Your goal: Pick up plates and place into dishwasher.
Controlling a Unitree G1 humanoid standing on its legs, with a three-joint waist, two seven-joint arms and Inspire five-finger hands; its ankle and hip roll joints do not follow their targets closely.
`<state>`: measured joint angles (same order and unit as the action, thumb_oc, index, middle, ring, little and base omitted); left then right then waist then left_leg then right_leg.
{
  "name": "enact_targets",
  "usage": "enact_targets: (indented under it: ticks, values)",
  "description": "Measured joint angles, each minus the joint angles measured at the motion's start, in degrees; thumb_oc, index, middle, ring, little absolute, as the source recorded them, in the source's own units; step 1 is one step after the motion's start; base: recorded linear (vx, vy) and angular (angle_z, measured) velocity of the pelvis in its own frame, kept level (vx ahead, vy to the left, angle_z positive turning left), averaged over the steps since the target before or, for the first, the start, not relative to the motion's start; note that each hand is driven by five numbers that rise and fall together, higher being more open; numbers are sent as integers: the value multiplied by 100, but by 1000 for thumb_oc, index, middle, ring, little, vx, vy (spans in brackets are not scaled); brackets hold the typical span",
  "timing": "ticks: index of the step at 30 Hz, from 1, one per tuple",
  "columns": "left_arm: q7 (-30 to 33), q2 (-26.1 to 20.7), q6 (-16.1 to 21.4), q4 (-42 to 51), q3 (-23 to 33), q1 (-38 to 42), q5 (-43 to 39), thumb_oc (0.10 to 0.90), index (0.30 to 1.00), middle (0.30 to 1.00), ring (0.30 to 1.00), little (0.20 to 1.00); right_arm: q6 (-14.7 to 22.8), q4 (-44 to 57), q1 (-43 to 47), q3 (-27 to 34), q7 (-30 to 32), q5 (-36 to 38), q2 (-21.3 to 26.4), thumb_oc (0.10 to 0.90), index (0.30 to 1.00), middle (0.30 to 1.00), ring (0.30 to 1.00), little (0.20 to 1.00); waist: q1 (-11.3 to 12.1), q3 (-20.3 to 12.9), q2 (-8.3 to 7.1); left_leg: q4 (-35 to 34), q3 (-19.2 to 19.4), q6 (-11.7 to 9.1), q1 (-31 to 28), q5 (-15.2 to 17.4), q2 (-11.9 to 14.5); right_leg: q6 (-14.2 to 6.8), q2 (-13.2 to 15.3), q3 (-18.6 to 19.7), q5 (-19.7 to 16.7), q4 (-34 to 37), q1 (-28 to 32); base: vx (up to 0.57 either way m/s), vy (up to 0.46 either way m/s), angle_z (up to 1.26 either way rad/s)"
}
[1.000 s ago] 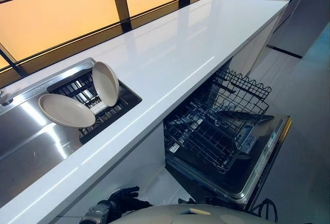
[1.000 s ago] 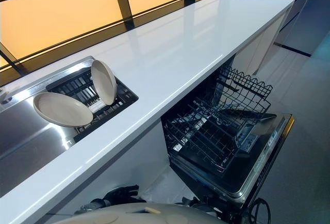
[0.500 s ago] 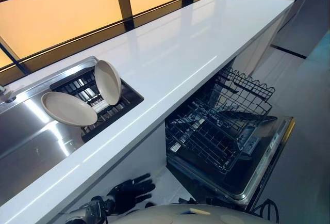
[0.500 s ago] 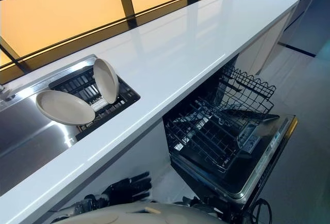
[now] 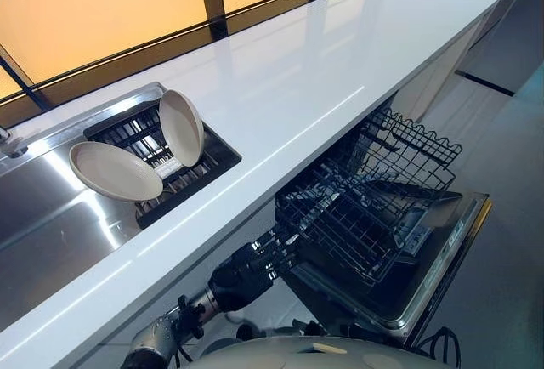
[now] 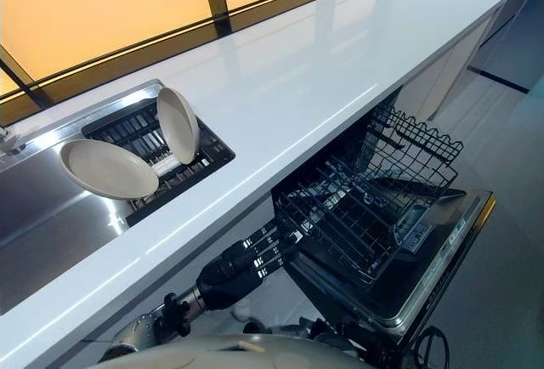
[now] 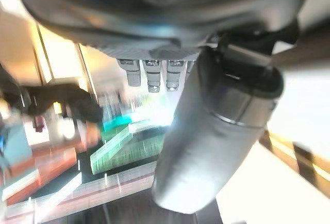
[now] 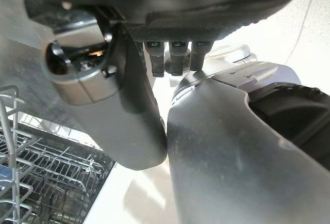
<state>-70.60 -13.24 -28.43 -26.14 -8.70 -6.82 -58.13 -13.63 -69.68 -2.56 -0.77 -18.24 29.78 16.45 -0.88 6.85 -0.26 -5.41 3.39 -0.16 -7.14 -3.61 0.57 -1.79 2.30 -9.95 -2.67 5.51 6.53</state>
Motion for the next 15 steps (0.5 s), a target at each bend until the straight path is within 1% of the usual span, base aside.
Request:
enact_targets:
  ticks: [2, 5, 8, 10, 12, 13, 15]
  values:
    - [-138, -26, -52, 394, -229, 23, -340, 800, 900, 900, 900, 900, -3, 0, 10, -2, -3, -1, -4, 800, 900, 900, 900, 900, 7, 8, -9, 0, -6, 0, 1, 0, -3, 0, 1, 0, 0, 0, 1, 0, 0, 0]
    - [-132, -183, -59, 1060, -816, 150, -956, 800, 900, 900, 900, 900, -2, 2, 36, -15, -3, -4, -6, 800, 900, 900, 900, 900, -24, 16, -9, 0, -13, 0, 9, 0, -8, 0, 1, 2, 1, 0, -3, 0, 0, 0]
    - [-6, -189, -104, 1544, -1183, 413, -1723, 800, 900, 900, 900, 900, 7, 23, 95, -86, 8, -1, -8, 800, 900, 900, 900, 900, -92, 18, -12, 0, -34, 7, 41, -5, -11, 1, 1, 4, 0, -1, -16, -3, 5, 3]
    - [121, -186, -103, 1885, -1307, 573, -2181, 800, 900, 900, 900, 900, 7, 25, 111, -130, 19, 11, -6, 800, 900, 900, 900, 900, -114, 18, -12, 1, -52, 7, 47, -13, -14, 1, 2, -2, 0, -1, -22, 0, 1, 3]
    - [359, -171, 12, 2358, -1370, 790, -2687, 800, 900, 900, 900, 900, 8, 30, 109, -189, 51, 63, -4, 800, 900, 900, 900, 900, -125, 18, -12, 1, -53, 4, 47, -14, -16, 1, 2, -1, 0, -1, -21, 0, 0, 0]
    - [542, -174, 210, 2673, -1408, 983, -2928, 800, 900, 900, 900, 900, 3, 33, 106, -214, 72, 81, -3, 800, 900, 900, 900, 900, -131, 18, -13, 1, -57, 5, 71, -15, -19, 1, 3, -3, 0, -2, -21, 0, 0, 0]
    - [793, -167, 476, 3012, -1399, 1172, -3100, 800, 900, 900, 900, 900, 2, 40, 117, -251, 121, 120, -6, 800, 900, 900, 900, 900, -157, 17, -12, 0, -59, 6, 72, -14, -21, 0, 5, -4, 1, -2, -21, 0, 0, 0]
